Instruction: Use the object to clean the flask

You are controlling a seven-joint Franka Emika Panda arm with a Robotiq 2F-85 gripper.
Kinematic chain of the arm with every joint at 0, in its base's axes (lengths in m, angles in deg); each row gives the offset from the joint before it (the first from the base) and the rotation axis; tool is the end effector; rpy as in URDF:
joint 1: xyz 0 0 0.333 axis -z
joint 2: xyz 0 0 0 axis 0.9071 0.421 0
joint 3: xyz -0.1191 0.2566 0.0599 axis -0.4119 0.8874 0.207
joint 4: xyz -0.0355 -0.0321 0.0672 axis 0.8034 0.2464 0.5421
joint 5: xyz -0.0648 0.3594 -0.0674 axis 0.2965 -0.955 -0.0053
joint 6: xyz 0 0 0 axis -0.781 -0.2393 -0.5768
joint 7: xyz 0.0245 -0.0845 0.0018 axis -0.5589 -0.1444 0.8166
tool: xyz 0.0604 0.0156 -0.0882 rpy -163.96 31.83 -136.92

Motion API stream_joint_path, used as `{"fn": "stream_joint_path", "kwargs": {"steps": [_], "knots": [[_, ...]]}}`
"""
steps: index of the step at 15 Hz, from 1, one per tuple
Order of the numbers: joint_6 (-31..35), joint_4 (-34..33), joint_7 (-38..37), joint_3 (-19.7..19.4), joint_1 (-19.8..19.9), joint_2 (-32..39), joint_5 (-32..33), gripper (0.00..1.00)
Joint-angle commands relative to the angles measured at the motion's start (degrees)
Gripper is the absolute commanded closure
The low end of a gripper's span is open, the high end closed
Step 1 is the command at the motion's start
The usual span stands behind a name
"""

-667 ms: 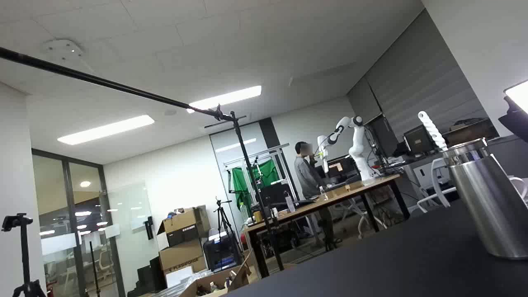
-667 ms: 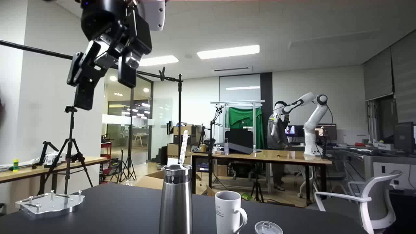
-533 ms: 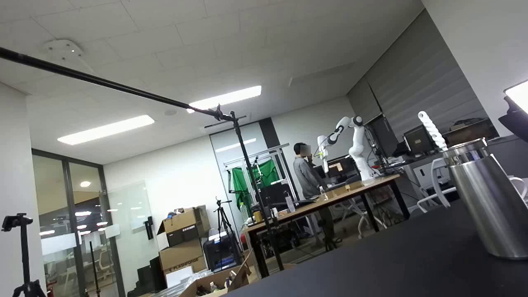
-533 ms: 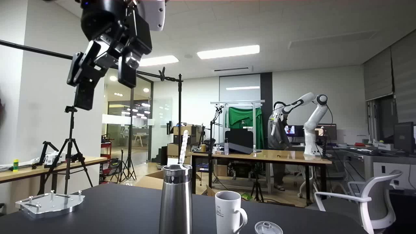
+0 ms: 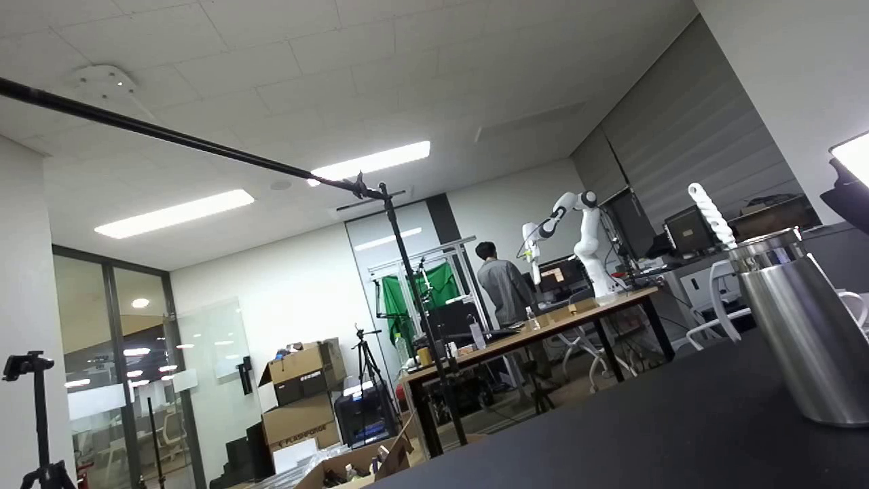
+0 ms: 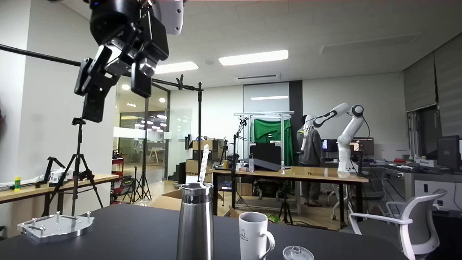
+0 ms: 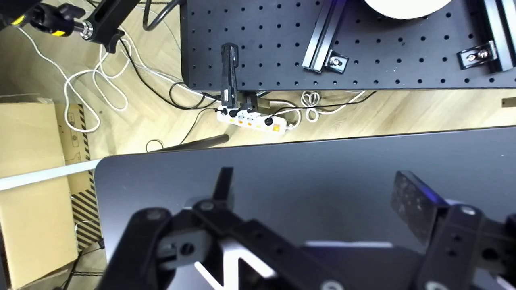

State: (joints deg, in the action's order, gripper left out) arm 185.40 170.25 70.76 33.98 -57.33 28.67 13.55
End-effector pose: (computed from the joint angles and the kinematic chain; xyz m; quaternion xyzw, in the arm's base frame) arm 0.2683 -0.0619 0.4395 0.9868 -0.0132 -0.0960 0.1298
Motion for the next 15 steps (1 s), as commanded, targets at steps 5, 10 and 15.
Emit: {"fn": "stream_joint_path", "kwargs": {"steps": [5, 10, 15], "knots": [[8.68, -3.96, -1.71, -4.1, -0.7, 7.41, -1.05, 0.0], [16.98, -10.58, -1.5, -5.15, -1.07, 20.71, -3.69, 0.0], [17.91, -23.37, 2.19, -5.25, -2.36, 35.46, -7.02, 0.0]]}}
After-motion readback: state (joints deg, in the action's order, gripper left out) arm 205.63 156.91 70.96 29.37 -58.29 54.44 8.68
